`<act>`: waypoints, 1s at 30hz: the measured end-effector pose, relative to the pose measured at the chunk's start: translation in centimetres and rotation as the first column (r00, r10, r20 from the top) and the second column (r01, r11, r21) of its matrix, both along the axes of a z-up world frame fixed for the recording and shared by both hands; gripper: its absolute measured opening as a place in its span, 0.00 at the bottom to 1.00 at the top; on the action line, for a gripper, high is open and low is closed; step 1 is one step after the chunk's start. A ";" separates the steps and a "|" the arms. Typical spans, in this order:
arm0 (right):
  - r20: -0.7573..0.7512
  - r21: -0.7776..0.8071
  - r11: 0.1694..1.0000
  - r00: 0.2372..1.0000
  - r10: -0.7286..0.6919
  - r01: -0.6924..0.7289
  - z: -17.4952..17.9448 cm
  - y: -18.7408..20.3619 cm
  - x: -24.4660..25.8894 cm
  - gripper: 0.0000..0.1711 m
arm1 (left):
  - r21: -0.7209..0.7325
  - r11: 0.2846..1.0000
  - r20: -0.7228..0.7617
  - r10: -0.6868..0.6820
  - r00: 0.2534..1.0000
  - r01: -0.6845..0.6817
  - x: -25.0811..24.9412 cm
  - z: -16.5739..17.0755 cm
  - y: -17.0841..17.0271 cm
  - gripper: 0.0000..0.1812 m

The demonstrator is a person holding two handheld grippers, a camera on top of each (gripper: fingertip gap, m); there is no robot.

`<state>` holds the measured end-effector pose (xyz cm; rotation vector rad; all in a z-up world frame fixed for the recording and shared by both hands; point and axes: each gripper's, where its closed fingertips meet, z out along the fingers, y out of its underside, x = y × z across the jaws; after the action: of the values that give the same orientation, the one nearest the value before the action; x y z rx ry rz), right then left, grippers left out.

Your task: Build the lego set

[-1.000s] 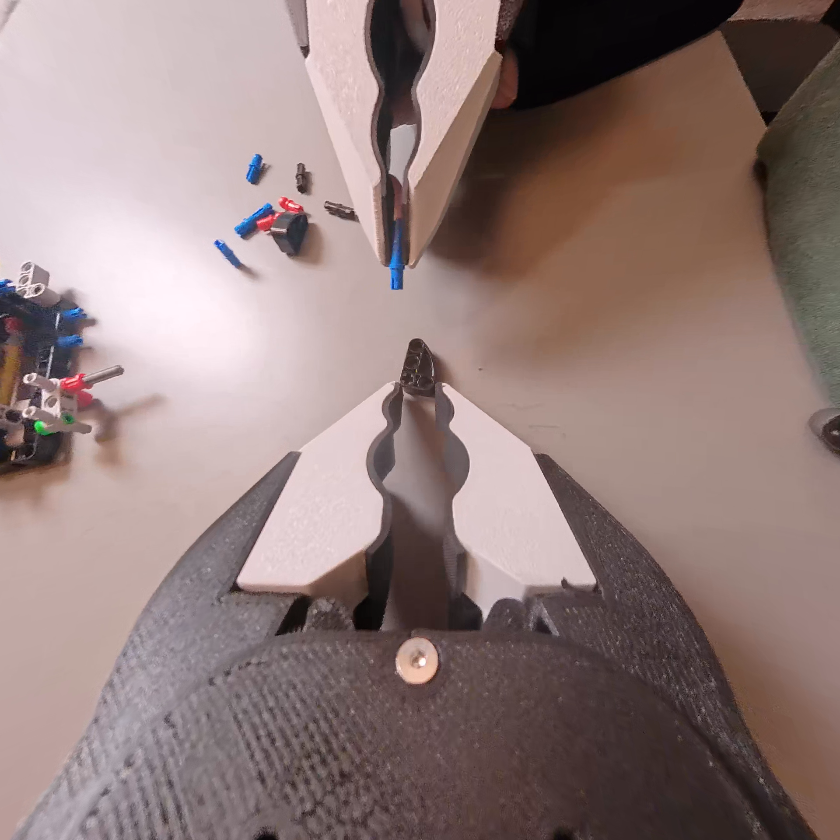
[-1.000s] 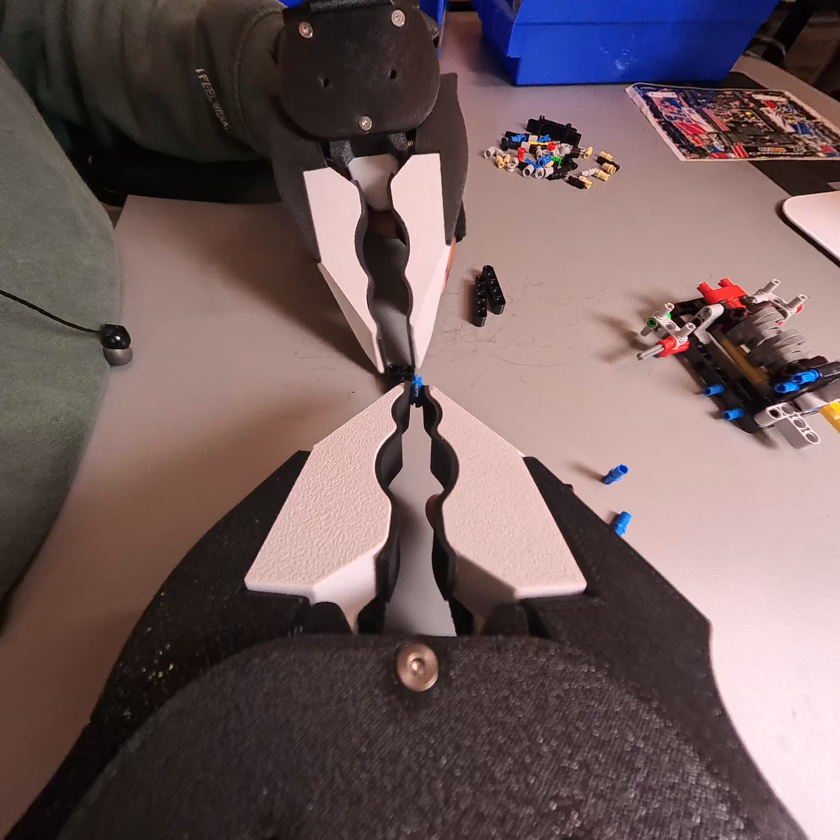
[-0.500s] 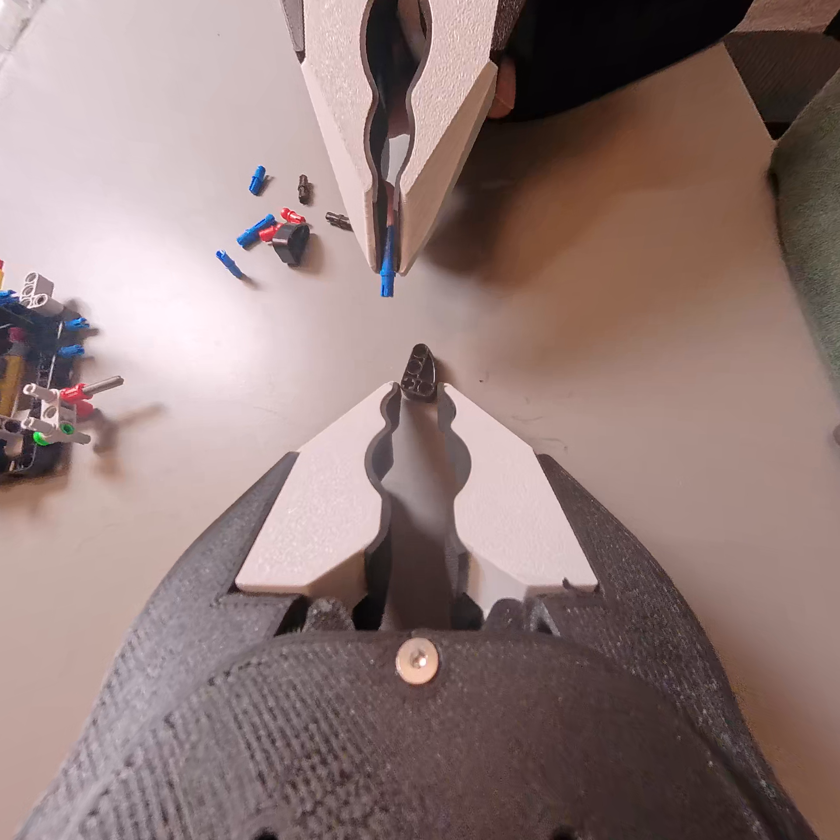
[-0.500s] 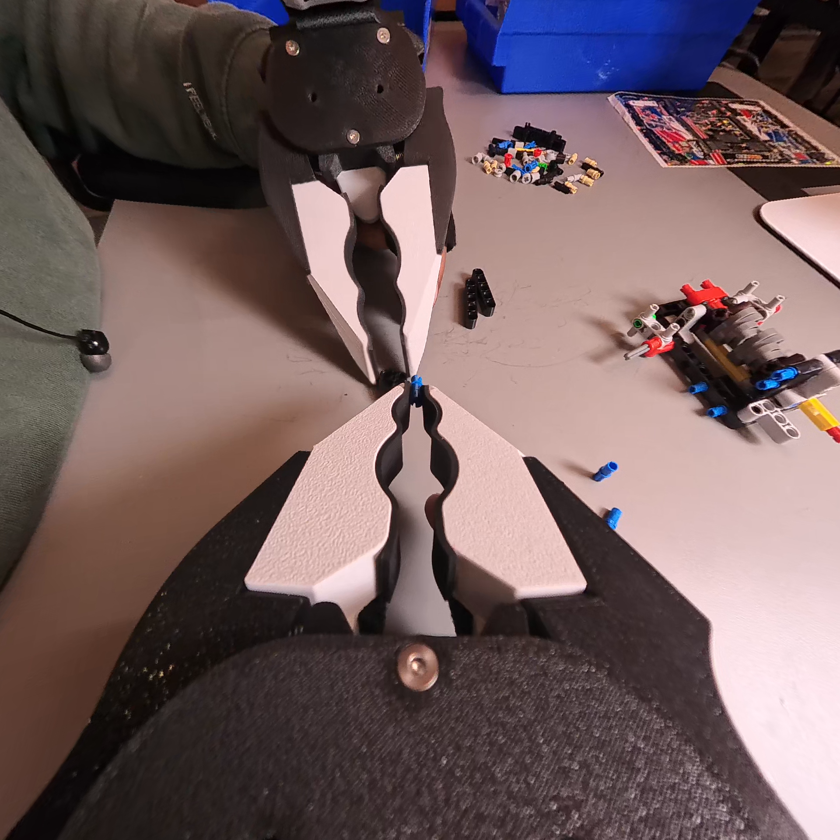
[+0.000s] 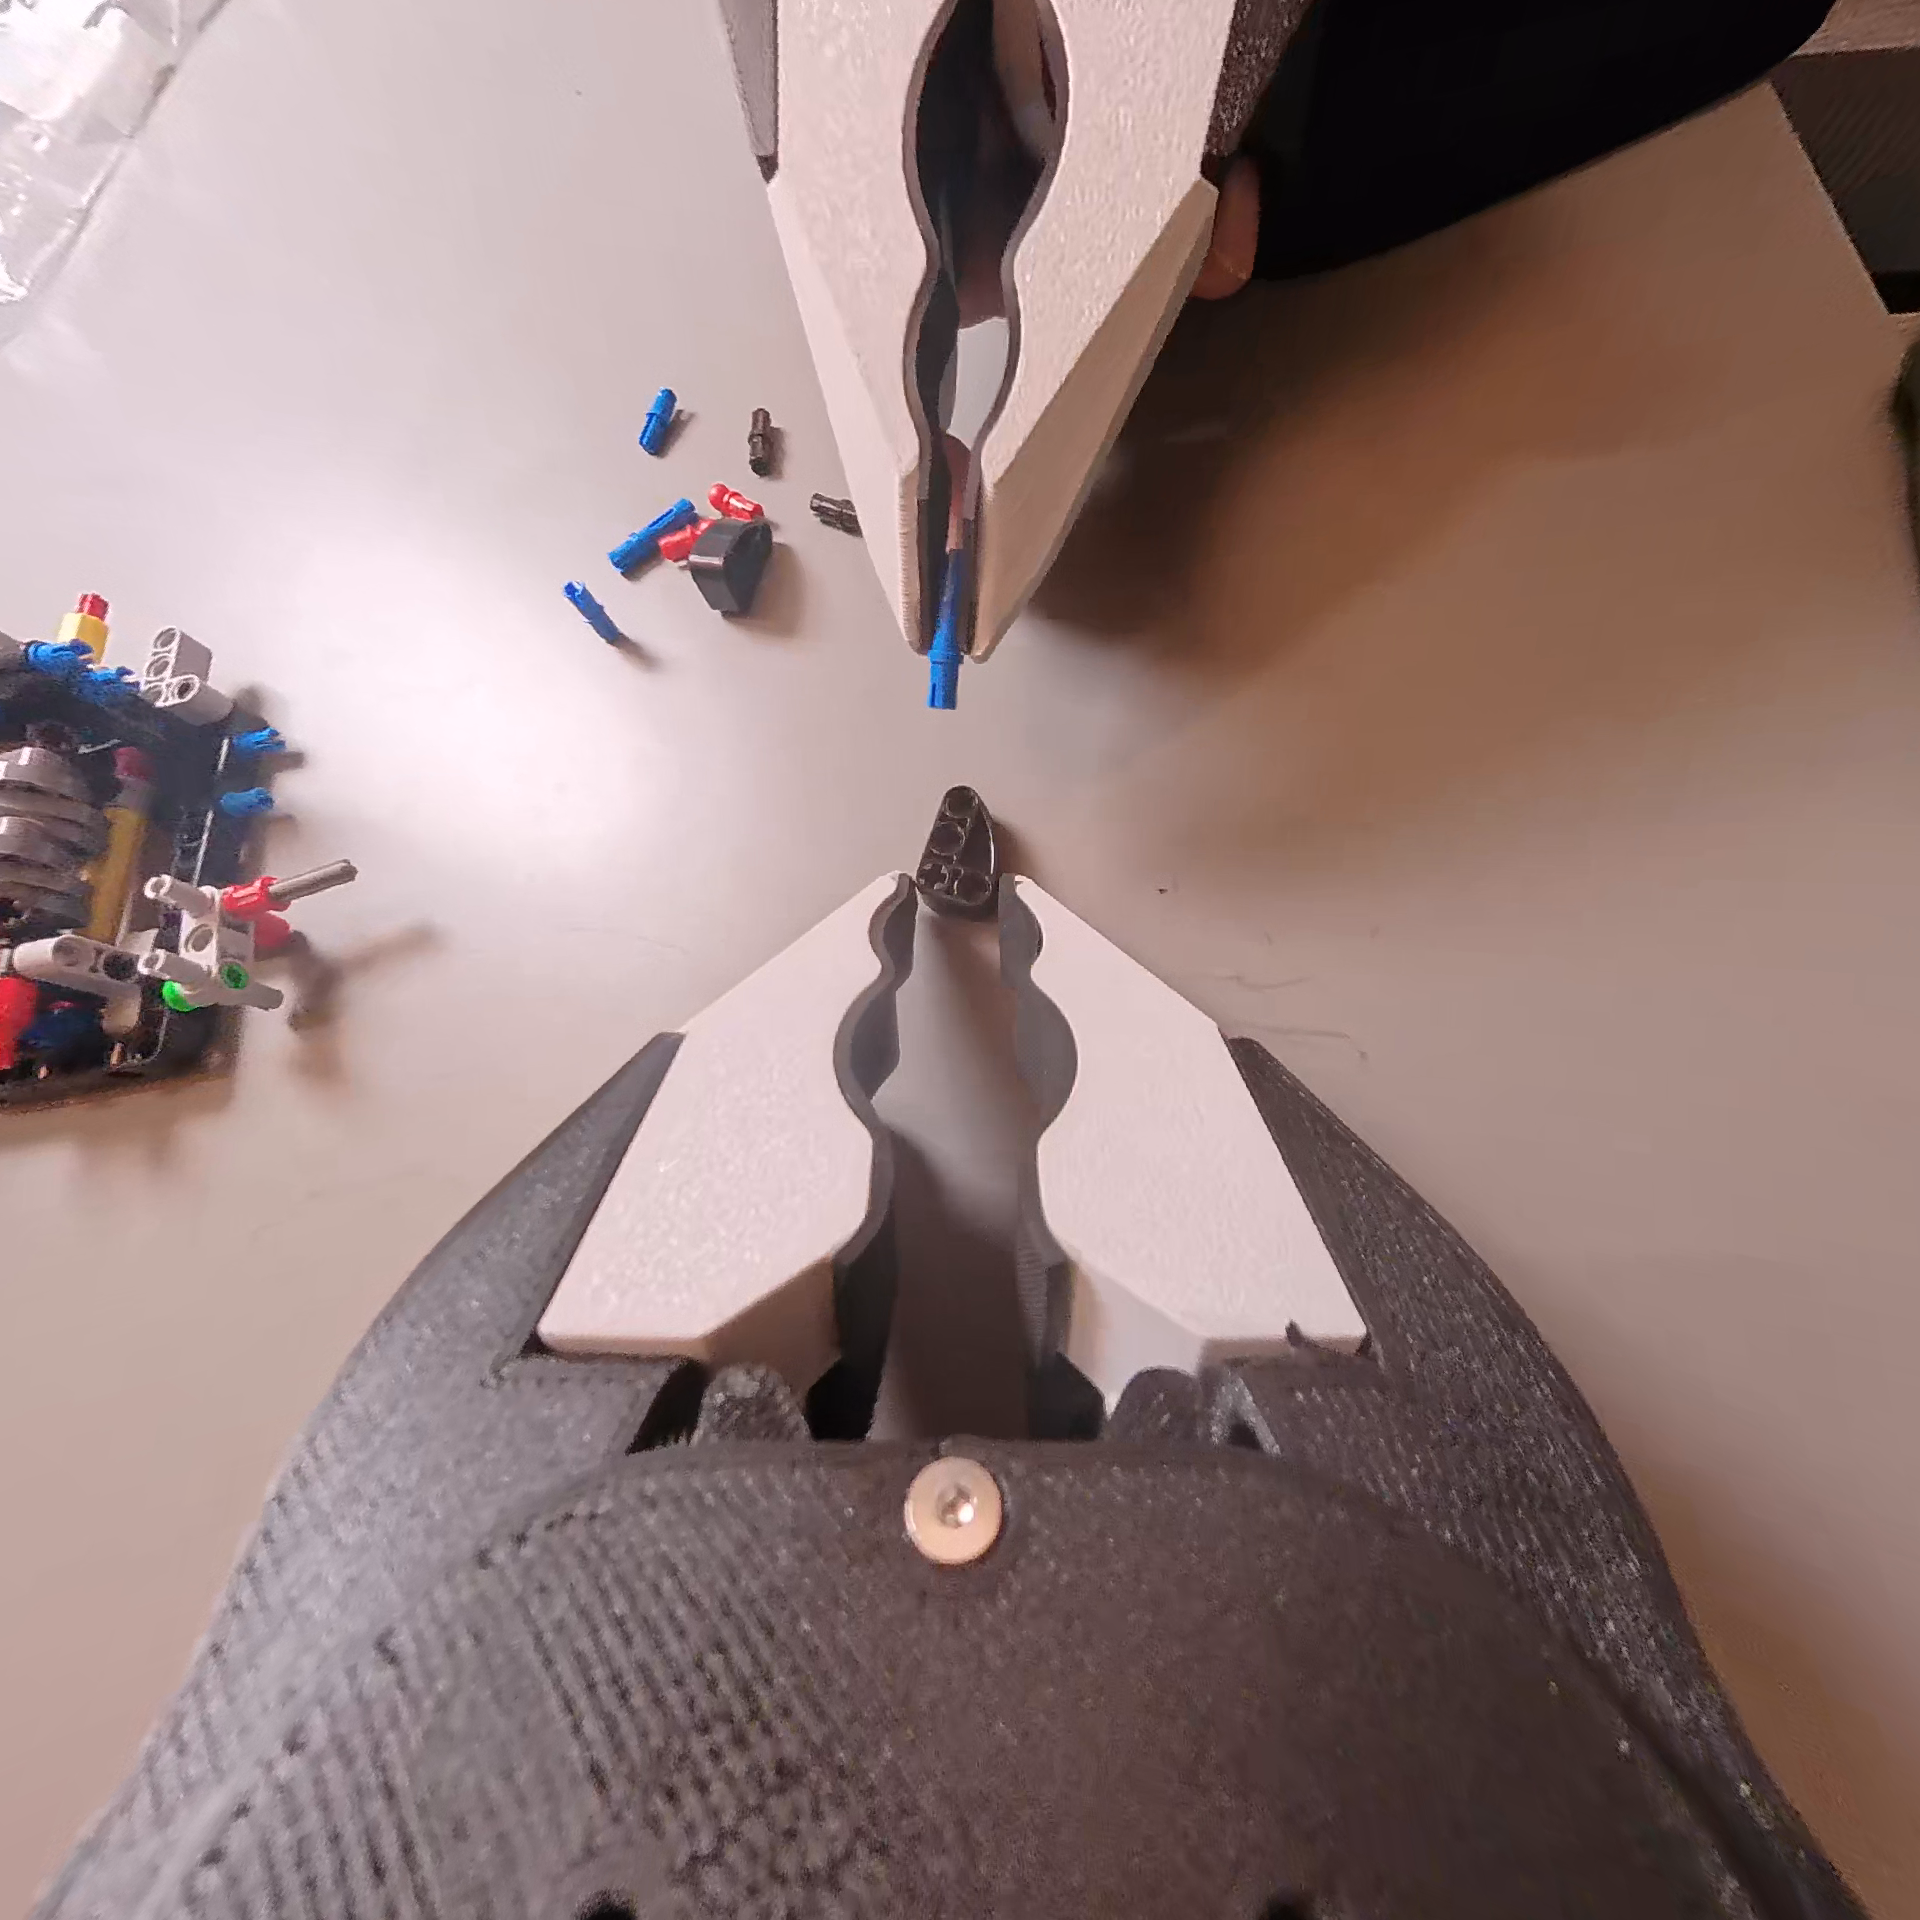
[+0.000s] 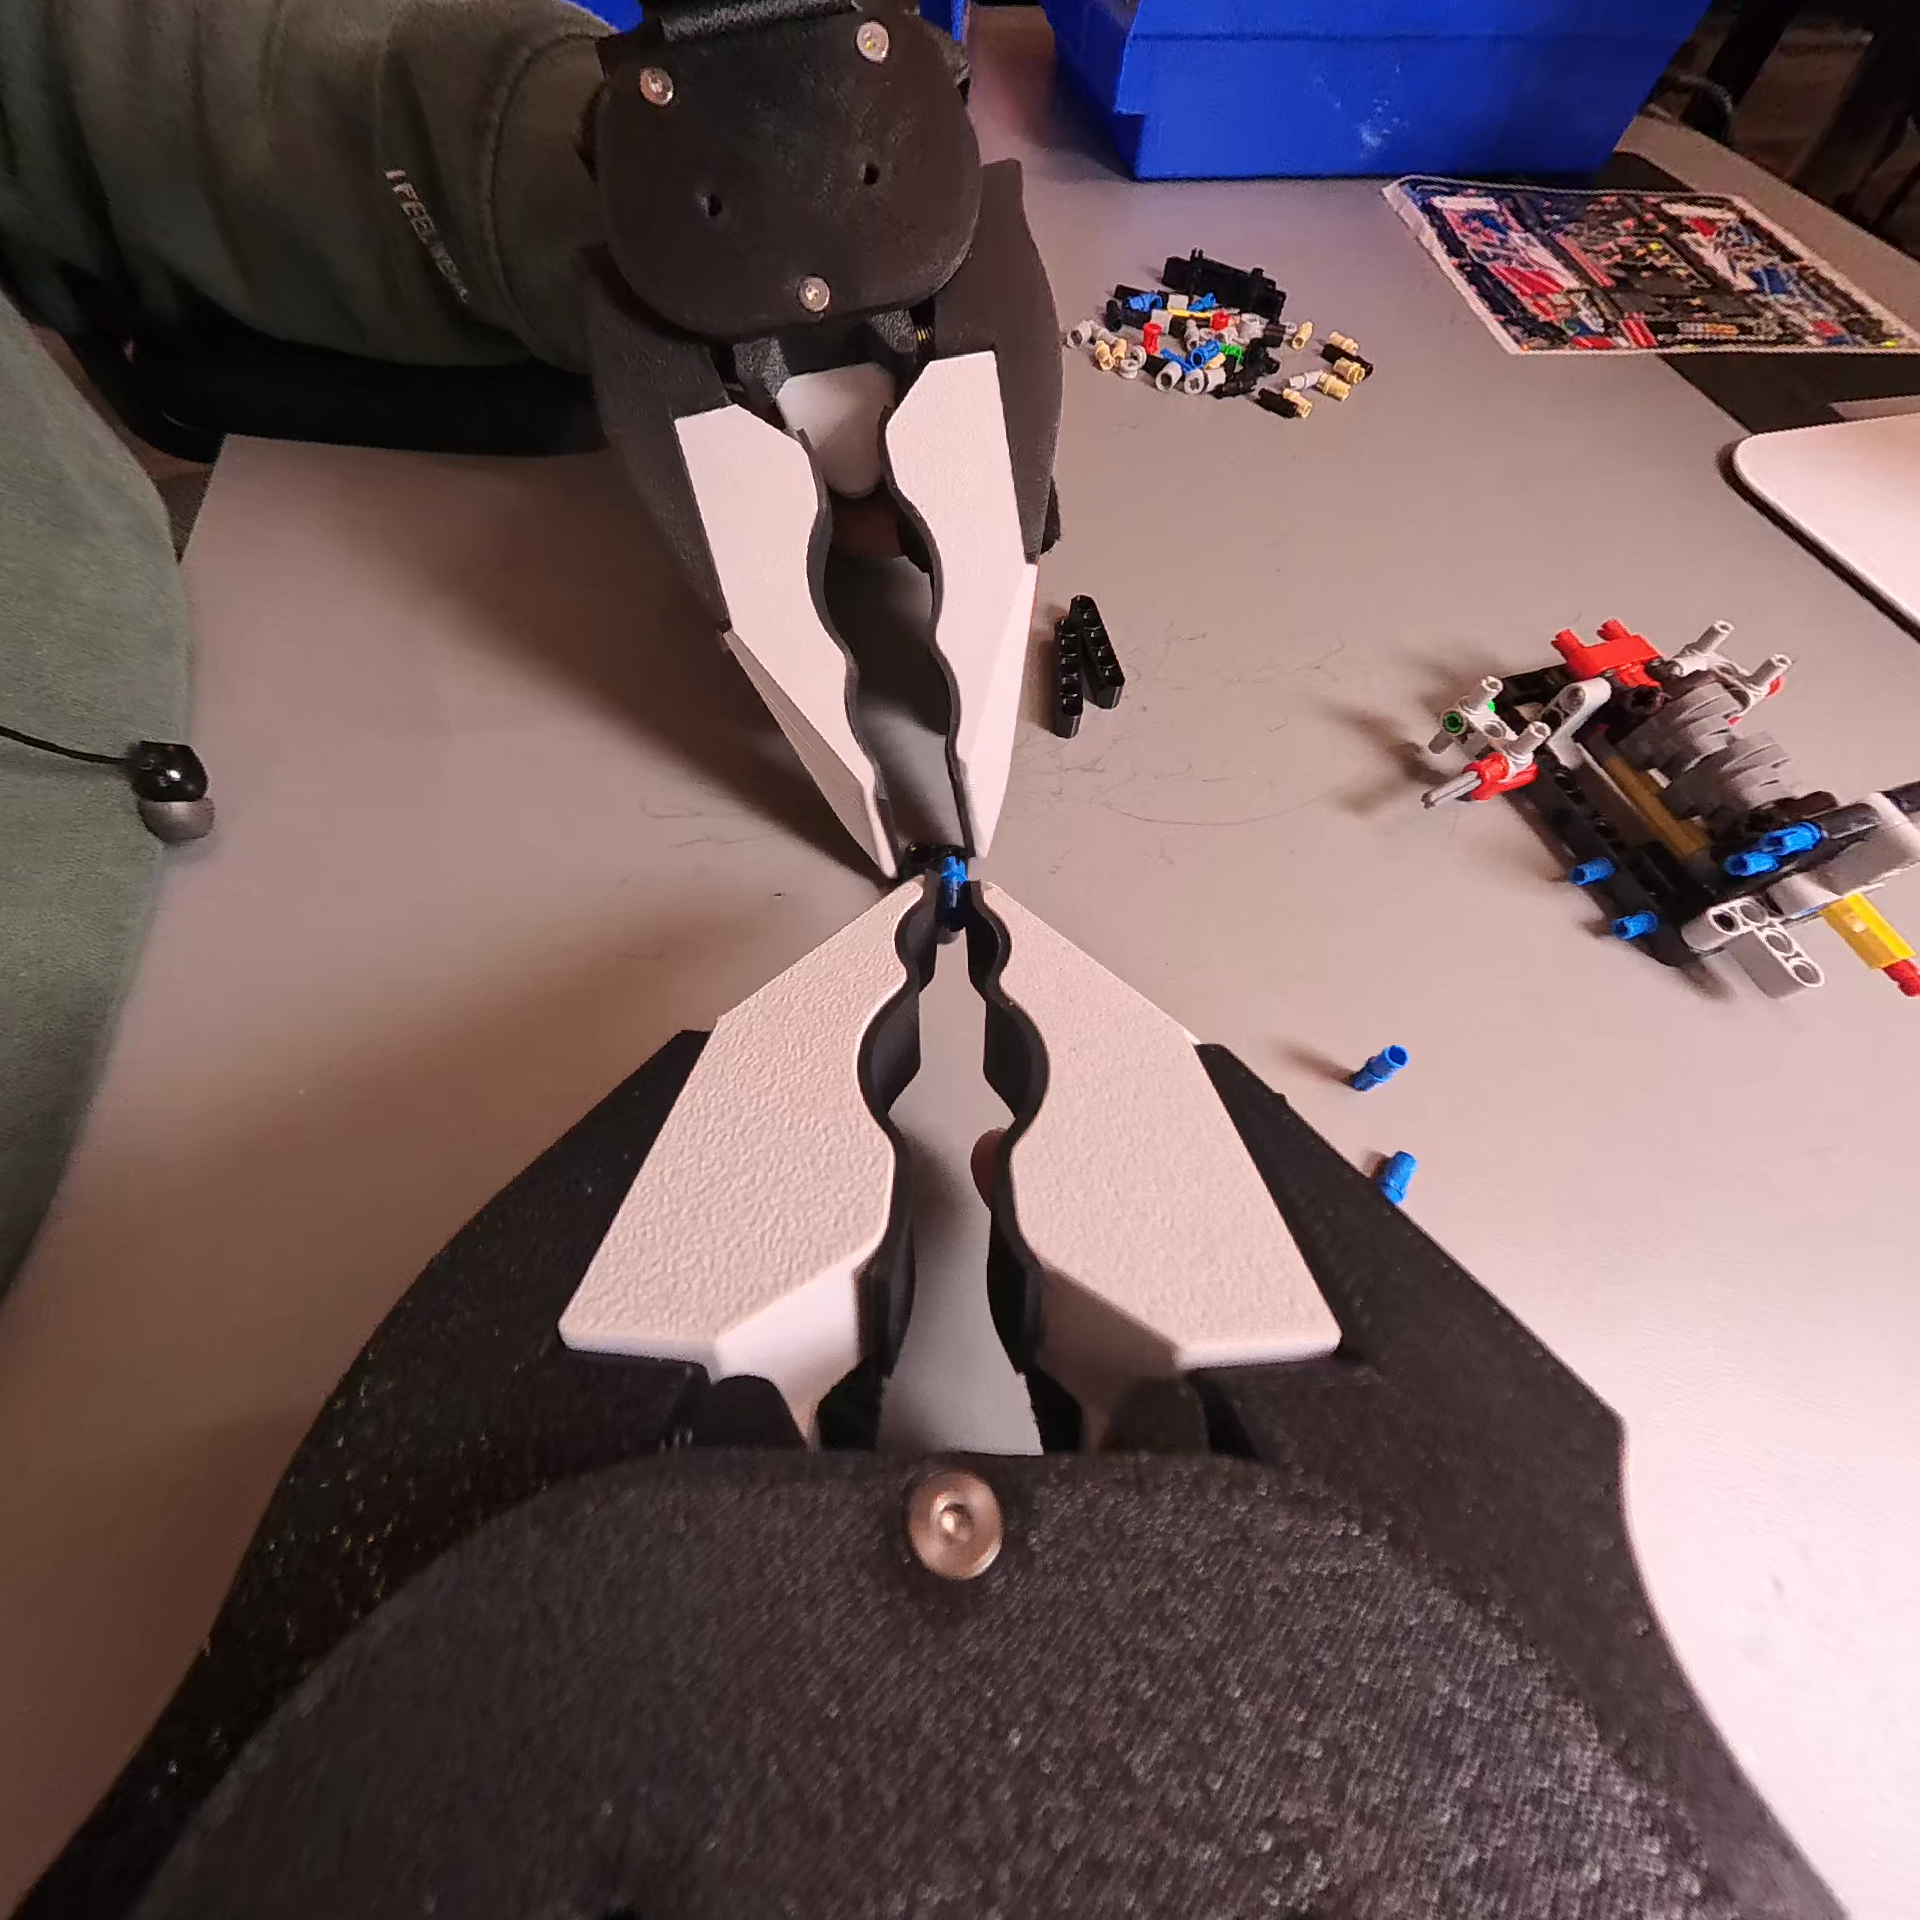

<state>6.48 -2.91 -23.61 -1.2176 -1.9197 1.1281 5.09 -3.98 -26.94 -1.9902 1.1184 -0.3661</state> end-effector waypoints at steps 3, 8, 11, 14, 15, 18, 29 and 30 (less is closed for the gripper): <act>0.015 0.007 1.000 1.000 -0.004 0.004 -0.3 0.0 -0.1 0.01 | 0.002 1.000 -0.001 0.008 1.000 -0.008 -0.1 0.0 0.1 0.08; 0.042 0.012 1.000 0.999 -0.013 0.013 -0.7 0.2 -0.2 0.01 | 0.001 1.000 0.006 0.009 1.000 -0.009 -0.1 0.1 0.1 0.12; 0.063 0.029 1.000 0.998 -0.006 0.004 -1.0 -0.1 -0.3 0.01 | -0.003 1.000 0.007 0.010 1.000 -0.010 -0.1 0.1 0.0 0.11; 0.105 0.060 0.998 0.994 -0.006 0.000 -1.1 -0.3 -0.8 0.01 | -0.002 1.000 0.004 0.008 1.000 -0.008 -0.1 0.0 0.1 0.10; 0.126 0.077 0.997 0.992 -0.005 -0.005 -1.0 -0.4 -0.9 0.01 | -0.002 1.000 0.003 0.007 1.000 -0.007 0.0 0.0 0.1 0.09; 0.241 0.119 0.992 0.970 0.014 -0.044 -1.7 -0.7 -1.2 0.01 | 0.005 1.000 -0.002 0.011 1.000 -0.011 -0.1 0.0 0.1 0.08; 0.461 0.181 0.971 0.886 0.054 -0.153 -1.8 -1.7 -2.5 0.01 | 0.036 0.999 -0.017 -0.001 1.000 0.002 -0.1 0.1 -0.2 0.10; 0.467 0.187 0.971 0.883 0.049 -0.153 -1.6 -1.7 -2.6 0.01 | 0.034 0.999 -0.014 -0.006 1.000 0.007 -0.1 0.1 -0.4 0.12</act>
<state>3.87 -4.58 -25.24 -1.3592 -2.4126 0.6843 5.01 -4.34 -26.82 -1.9623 1.1326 -0.3346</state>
